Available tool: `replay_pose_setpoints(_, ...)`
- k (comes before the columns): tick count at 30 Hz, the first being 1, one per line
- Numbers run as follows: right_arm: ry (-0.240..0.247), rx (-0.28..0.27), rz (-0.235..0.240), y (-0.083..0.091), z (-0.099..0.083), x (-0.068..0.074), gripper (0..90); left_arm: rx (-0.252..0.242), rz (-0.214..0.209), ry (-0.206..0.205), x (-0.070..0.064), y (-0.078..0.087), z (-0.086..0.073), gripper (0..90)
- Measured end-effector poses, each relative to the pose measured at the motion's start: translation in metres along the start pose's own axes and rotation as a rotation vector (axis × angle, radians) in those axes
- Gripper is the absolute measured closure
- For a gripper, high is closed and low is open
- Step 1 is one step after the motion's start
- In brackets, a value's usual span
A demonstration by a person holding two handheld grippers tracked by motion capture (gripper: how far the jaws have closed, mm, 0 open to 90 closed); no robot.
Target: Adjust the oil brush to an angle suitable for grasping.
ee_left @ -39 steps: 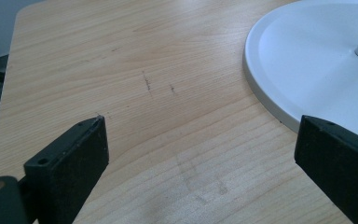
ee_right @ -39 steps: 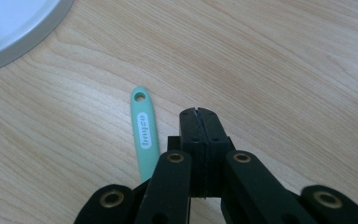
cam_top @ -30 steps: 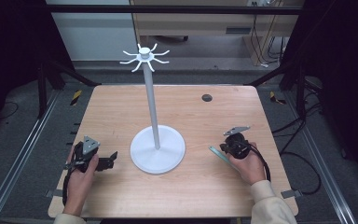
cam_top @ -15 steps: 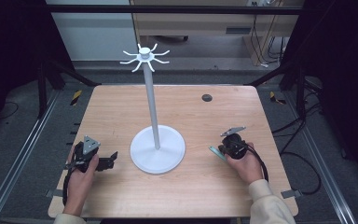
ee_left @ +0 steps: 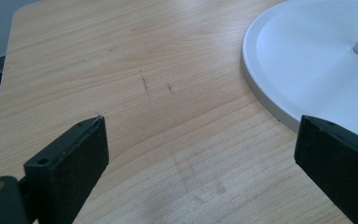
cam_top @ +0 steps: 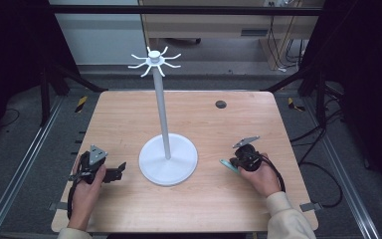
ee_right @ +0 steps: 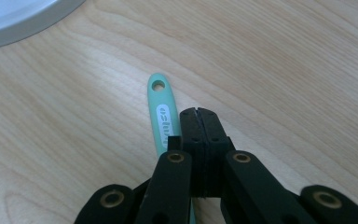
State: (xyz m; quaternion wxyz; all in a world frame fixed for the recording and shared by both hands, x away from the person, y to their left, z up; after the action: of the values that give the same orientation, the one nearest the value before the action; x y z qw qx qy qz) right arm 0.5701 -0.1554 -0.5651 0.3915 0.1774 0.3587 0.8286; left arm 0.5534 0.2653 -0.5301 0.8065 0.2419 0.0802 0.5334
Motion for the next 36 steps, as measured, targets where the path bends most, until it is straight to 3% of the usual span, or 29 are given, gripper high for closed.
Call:
replay_pose_setpoints(11,0.064,0.017,0.051,0.004,-0.004,0.021,90.0,-0.002,0.000,0.003,0.000,0.000,0.000,2.5)
replay_pose_setpoints(18,0.067,0.016,0.052,0.005,-0.004,0.022,90.0,-0.004,0.003,0.006,0.001,0.001,0.000,2.5)
replay_pose_setpoints(25,0.108,0.005,0.047,0.022,-0.002,0.026,90.0,-0.007,0.008,0.010,0.003,0.002,0.000,2.5)
replay_pose_setpoints(30,0.157,0.033,0.040,0.038,-0.005,0.024,90.0,-0.008,0.008,0.010,0.003,0.002,0.000,2.5)
replay_pose_setpoints(34,0.238,0.103,0.014,0.057,-0.008,0.017,89.7,-0.005,0.014,0.013,0.004,0.003,0.000,2.5)
replay_pose_setpoints(36,0.252,0.131,0.013,0.061,-0.010,0.016,89.5,-0.010,0.016,0.017,0.006,0.004,0.000,2.5)
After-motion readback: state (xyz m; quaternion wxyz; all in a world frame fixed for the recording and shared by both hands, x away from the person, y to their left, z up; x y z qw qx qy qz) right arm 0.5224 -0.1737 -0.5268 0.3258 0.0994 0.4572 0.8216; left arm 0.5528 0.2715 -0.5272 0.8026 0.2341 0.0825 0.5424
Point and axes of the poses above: each handheld gripper's, and its own axes: y roughly backward along the jaws, z roughly out of its top, x roughly to its left, the point moved 10 cm from there along -y, roughly forward along the jaws, and after that the axes turned 7 degrees about -x, right-handed, at the moved point
